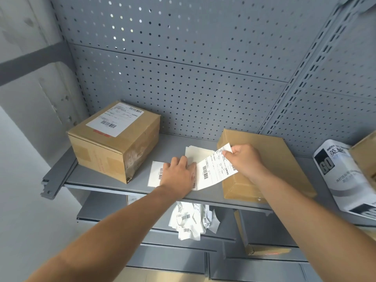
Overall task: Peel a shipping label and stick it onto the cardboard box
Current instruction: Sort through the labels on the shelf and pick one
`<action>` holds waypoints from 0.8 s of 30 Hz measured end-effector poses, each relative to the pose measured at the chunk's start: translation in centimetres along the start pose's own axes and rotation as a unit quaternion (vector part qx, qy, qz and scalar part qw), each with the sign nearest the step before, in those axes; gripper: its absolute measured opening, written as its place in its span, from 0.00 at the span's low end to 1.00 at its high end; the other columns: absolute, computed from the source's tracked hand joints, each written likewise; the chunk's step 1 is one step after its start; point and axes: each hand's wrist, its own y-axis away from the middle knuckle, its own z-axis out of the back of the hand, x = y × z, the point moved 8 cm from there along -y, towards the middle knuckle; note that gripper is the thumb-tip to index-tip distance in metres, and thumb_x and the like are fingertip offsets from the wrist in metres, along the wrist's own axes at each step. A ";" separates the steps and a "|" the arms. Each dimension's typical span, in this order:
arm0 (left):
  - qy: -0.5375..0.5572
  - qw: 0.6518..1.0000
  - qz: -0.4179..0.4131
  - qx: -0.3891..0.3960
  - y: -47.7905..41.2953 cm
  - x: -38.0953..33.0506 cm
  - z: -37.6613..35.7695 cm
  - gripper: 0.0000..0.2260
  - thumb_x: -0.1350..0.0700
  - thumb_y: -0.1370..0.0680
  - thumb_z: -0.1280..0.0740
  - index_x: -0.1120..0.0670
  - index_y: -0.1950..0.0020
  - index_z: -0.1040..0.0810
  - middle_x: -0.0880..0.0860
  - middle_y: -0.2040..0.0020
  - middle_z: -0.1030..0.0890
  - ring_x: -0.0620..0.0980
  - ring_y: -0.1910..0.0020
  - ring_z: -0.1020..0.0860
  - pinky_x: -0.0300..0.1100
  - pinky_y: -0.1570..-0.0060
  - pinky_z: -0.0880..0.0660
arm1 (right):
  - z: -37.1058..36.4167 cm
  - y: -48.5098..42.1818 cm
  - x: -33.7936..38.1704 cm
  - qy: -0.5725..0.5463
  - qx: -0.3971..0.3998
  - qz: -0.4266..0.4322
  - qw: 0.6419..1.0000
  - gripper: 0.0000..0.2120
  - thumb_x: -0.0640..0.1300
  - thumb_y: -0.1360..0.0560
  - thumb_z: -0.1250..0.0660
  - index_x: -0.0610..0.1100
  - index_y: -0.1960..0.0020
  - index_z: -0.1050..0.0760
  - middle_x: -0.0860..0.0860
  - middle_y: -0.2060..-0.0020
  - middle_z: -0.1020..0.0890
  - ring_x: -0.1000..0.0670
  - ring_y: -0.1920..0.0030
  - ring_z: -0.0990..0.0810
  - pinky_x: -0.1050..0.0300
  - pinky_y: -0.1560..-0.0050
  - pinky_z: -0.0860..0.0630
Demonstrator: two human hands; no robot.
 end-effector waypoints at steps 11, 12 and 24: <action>-0.030 1.000 0.005 -0.002 0.4 -0.7 0.1 0.20 0.49 0.18 0.41 0.51 0.26 0.30 0.56 0.34 0.27 0.64 0.41 0.27 0.56 0.45 0.29 | 0.4 0.4 -0.5 0.039 -0.016 -0.005 0.999 0.15 0.52 0.25 0.29 0.42 0.63 0.18 0.52 0.69 0.14 0.48 0.63 0.13 0.46 0.59 0.15; -0.031 1.000 0.007 -0.001 0.4 -0.8 0.1 0.20 0.50 0.18 0.40 0.51 0.27 0.30 0.56 0.34 0.27 0.63 0.41 0.27 0.56 0.45 0.29 | 0.4 0.4 -0.6 0.041 -0.018 -0.003 0.999 0.15 0.53 0.25 0.29 0.42 0.64 0.18 0.52 0.69 0.14 0.47 0.63 0.13 0.46 0.59 0.15; -0.032 0.999 0.016 -0.008 0.4 -1.0 0.1 0.18 0.53 0.17 0.43 0.51 0.27 0.31 0.55 0.32 0.30 0.61 0.37 0.29 0.56 0.43 0.30 | 0.2 1.0 -0.2 0.071 -0.026 0.041 0.996 0.19 0.54 0.26 0.31 0.39 0.63 0.20 0.47 0.68 0.14 0.43 0.63 0.14 0.43 0.64 0.17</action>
